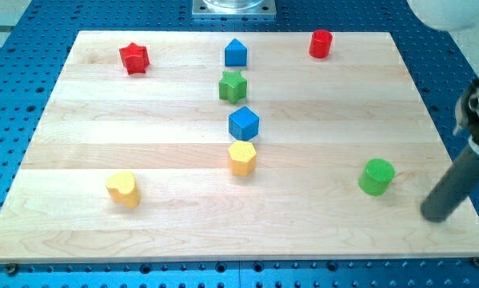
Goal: Slide the green circle to the left
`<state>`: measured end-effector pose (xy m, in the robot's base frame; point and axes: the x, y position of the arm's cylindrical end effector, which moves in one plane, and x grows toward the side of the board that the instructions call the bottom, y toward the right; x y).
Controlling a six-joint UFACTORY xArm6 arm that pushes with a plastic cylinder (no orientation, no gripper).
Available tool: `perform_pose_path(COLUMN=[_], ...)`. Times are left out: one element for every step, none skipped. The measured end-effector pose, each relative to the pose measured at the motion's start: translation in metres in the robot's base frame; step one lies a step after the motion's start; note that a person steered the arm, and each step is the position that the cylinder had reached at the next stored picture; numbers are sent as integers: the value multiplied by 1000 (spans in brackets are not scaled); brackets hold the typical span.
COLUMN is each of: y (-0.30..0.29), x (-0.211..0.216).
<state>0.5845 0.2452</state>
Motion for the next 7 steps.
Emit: perform_pose_path(y=[-55,-5,-4,-42,-96,-47,-55], x=[3,-23,-49,-41,-22,-34,-68])
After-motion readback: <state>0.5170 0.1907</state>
